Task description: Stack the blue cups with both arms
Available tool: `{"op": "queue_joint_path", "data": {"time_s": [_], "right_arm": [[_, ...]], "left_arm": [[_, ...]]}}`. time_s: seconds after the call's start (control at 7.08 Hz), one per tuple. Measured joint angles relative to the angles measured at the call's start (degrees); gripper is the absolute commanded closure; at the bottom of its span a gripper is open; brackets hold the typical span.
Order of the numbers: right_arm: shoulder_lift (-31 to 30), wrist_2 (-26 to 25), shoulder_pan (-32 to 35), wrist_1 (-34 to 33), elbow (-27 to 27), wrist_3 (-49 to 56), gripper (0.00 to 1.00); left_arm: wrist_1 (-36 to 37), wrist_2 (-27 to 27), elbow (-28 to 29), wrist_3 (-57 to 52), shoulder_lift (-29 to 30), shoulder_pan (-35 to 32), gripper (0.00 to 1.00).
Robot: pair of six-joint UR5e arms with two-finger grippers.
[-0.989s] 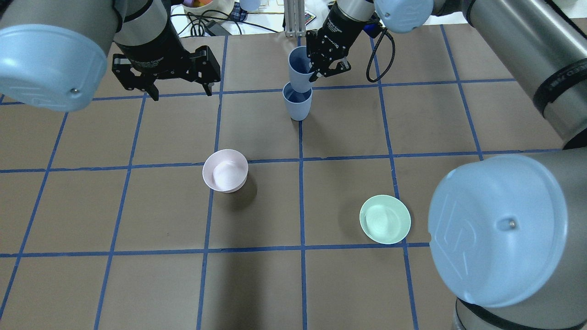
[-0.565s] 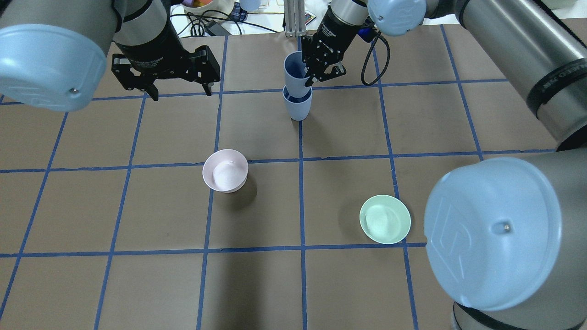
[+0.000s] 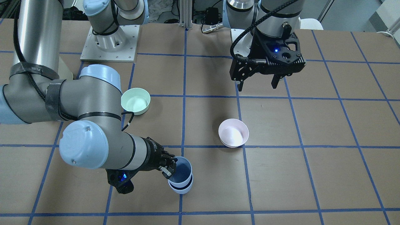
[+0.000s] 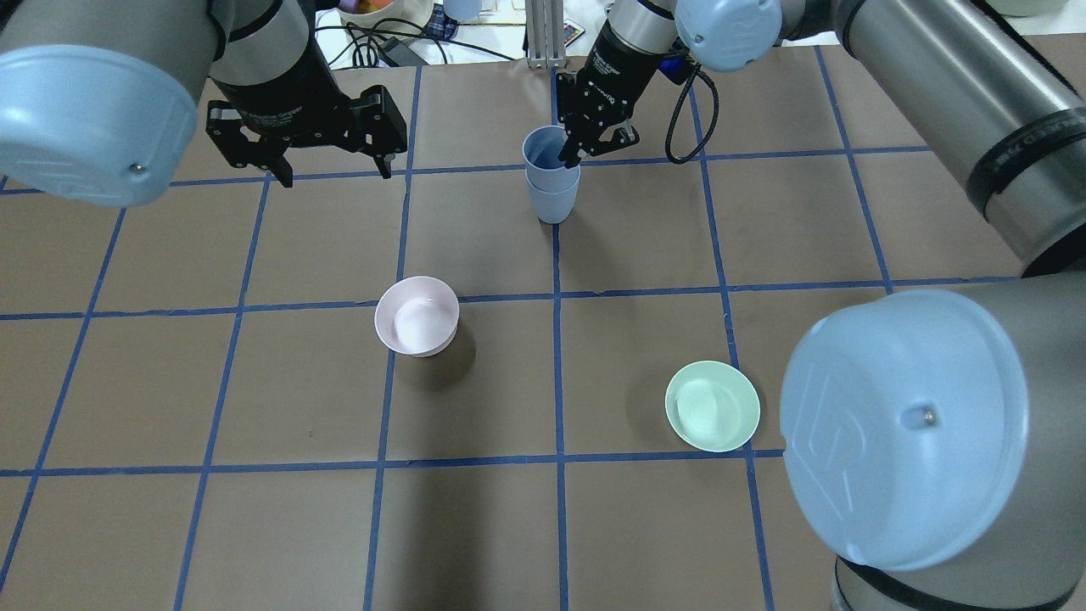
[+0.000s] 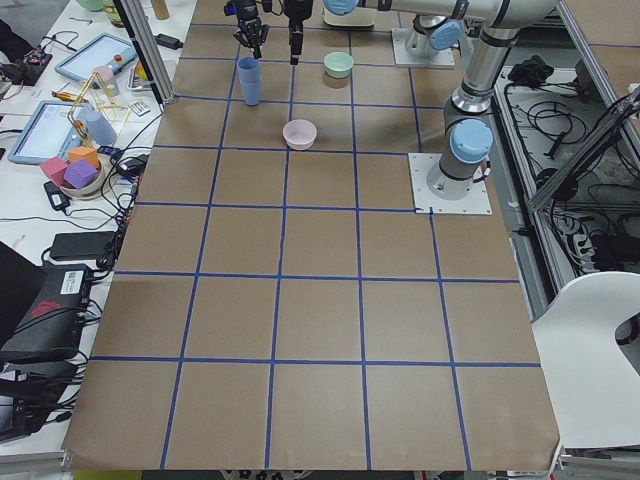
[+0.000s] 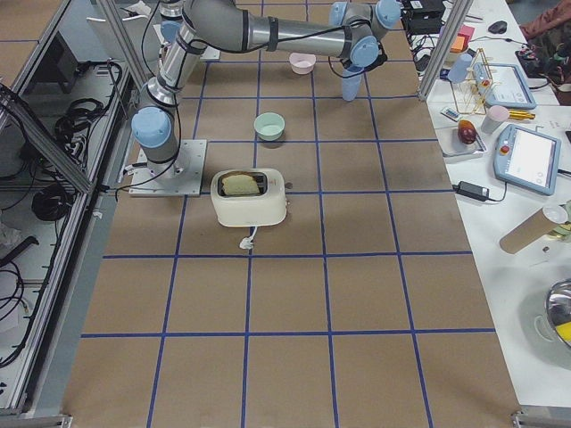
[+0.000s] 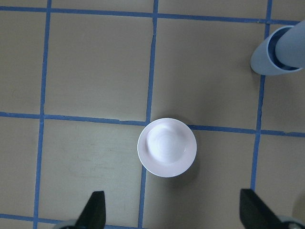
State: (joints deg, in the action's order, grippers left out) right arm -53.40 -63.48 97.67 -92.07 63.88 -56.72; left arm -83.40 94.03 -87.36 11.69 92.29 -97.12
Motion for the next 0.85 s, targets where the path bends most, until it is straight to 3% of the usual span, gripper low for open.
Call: {"op": "queue_joint_path", "data": {"time_s": [0.57, 0.85], "right_arm": [[-2.6, -4.2, -0.2, -0.4, -0.1, 4.4, 0.0], [-7.0, -11.4, -1.1, 1.4, 0.4, 21.4, 0.0]], "left_arm": [[0.0, 0.0, 0.0, 0.0, 0.0, -0.1, 0.0], [0.0, 0.0, 0.0, 0.0, 0.0, -0.1, 0.0]]}}
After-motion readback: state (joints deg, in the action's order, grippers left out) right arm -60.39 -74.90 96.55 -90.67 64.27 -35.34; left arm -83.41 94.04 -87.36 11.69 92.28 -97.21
